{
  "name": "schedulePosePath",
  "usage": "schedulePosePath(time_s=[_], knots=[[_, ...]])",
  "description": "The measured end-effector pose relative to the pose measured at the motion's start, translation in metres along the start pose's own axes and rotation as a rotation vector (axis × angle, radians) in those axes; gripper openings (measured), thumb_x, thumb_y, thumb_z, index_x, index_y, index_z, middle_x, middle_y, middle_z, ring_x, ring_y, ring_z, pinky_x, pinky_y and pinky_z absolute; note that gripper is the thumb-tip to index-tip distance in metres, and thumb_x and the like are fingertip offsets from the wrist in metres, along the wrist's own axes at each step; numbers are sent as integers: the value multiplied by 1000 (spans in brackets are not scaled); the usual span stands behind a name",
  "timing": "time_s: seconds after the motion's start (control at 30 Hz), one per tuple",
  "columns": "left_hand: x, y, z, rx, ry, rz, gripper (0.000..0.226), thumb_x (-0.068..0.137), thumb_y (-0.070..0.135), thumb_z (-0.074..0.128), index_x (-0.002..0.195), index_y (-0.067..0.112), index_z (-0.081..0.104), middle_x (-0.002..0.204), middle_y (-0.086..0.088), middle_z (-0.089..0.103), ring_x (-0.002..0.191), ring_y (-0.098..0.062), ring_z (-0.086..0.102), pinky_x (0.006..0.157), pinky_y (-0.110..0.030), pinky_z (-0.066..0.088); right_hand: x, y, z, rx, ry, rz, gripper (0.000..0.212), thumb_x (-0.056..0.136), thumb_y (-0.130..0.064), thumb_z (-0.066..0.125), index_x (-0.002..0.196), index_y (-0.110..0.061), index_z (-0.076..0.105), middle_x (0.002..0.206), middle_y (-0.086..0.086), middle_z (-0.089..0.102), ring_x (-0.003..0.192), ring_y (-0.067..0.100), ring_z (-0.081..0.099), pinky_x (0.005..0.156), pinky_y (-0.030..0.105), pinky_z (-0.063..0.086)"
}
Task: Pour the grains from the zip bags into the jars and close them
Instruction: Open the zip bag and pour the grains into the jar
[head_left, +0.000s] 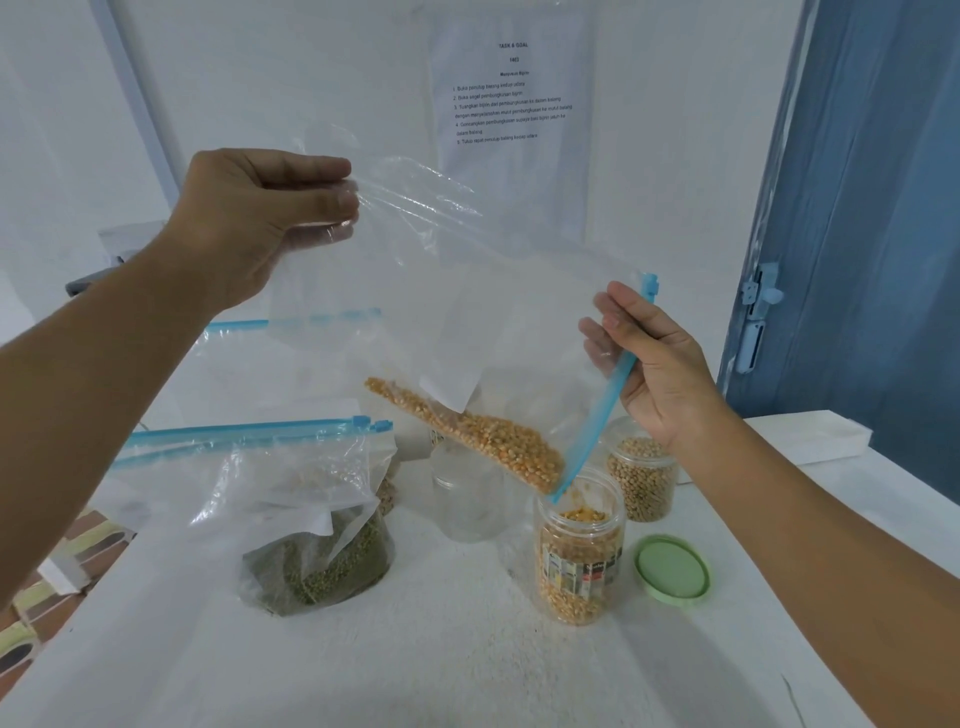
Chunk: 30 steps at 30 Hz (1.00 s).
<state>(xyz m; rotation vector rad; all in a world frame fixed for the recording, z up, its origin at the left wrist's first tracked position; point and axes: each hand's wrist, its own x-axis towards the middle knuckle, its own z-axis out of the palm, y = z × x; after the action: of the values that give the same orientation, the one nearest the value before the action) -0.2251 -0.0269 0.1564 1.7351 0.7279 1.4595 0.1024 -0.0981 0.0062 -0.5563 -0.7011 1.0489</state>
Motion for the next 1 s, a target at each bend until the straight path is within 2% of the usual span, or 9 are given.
schedulePosePath(time_s=[0.2,0.43,0.6,1.0], knots=[[0,1,0,-10,3,-5,24,76,-1,83,97,10,81,93,-10,80,92,-27,76,89,-36,62,1,0,2,1,-1,-6,29,94,2,64,116,-13,75,115,4,78,98,23,77,79,27,62],[1,3,2,4,-7,4,29,79,-2,82,108,4,76,93,-9,80,92,-26,76,90,-35,62,1,0,0,7,6,-13,29,94,2,65,116,-13,76,116,4,78,98,23,77,79,27,62],[2,4,2,19,-16,4,28,78,0,84,104,6,79,95,-11,80,92,-27,76,90,-37,62,0,2,-2,13,14,-5,26,95,2,65,108,-15,80,113,4,78,96,23,77,77,27,62],[3,11,9,73,-37,27,29,79,-1,84,106,5,78,97,-12,80,94,-29,76,89,-37,62,-3,3,-7,29,31,4,25,95,2,66,105,-15,81,114,5,78,96,23,78,76,28,63]])
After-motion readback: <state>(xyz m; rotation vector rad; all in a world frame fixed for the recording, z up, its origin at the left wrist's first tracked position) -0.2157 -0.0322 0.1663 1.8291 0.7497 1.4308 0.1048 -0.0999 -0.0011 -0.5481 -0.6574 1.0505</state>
